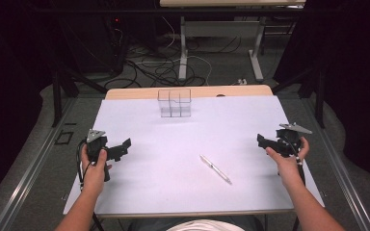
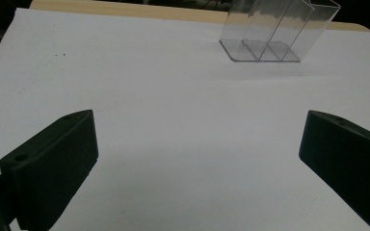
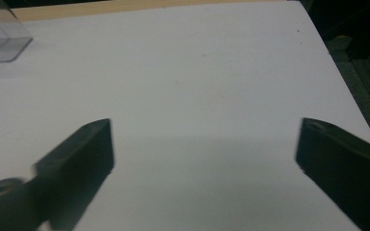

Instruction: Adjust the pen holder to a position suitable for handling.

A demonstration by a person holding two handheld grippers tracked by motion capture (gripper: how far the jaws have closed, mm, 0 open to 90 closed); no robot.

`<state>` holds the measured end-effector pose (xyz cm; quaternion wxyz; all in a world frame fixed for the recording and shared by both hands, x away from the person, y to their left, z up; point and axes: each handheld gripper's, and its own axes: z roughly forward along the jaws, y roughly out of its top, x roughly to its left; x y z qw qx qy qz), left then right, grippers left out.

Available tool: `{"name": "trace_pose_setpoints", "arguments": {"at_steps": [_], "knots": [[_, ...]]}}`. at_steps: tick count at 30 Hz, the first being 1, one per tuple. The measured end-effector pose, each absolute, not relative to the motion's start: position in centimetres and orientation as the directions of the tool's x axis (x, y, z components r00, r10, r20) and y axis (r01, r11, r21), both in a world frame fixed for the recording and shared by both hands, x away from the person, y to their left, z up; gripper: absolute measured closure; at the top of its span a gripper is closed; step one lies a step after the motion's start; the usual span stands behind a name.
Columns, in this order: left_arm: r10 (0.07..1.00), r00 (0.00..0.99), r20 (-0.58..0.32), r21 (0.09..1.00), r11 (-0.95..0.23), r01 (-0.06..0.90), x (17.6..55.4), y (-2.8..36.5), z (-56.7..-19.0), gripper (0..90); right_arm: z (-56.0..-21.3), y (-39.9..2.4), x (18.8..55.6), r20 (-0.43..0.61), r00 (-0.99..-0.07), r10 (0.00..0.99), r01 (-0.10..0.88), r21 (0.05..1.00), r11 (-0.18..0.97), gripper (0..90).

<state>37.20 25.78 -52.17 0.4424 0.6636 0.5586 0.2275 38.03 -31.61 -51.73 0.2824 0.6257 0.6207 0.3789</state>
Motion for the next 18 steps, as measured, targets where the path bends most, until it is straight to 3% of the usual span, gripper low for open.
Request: {"name": "trace_pose_setpoints", "arguments": {"at_steps": [1, 3, 9, 18], "knots": [[0.943, 0.272, -0.192, 0.841, 0.016, 0.540, 37.2, 25.8, -52.2, 0.0, -51.5, -31.5, 38.0, 0.123, -0.068, 0.990, 0.555, 0.829, -0.065, 18.1], [0.941, 0.283, -0.186, 0.843, 0.004, 0.538, 37.2, 25.8, -52.1, 0.0, -51.1, -31.2, 38.2, 0.140, -0.081, 0.987, 0.555, 0.829, -0.072, 14.7], [0.940, 0.293, -0.176, 0.847, -0.007, 0.532, 37.2, 25.9, -52.0, 0.0, -49.8, -30.0, 39.8, 0.126, -0.081, 0.989, 0.564, 0.824, -0.059, 15.2], [0.939, 0.297, -0.174, 0.850, -0.009, 0.527, 37.0, 25.9, -52.0, 0.0, -47.5, -26.8, 42.7, 0.055, -0.218, 0.974, 0.552, 0.831, 0.076, 19.8]]}}
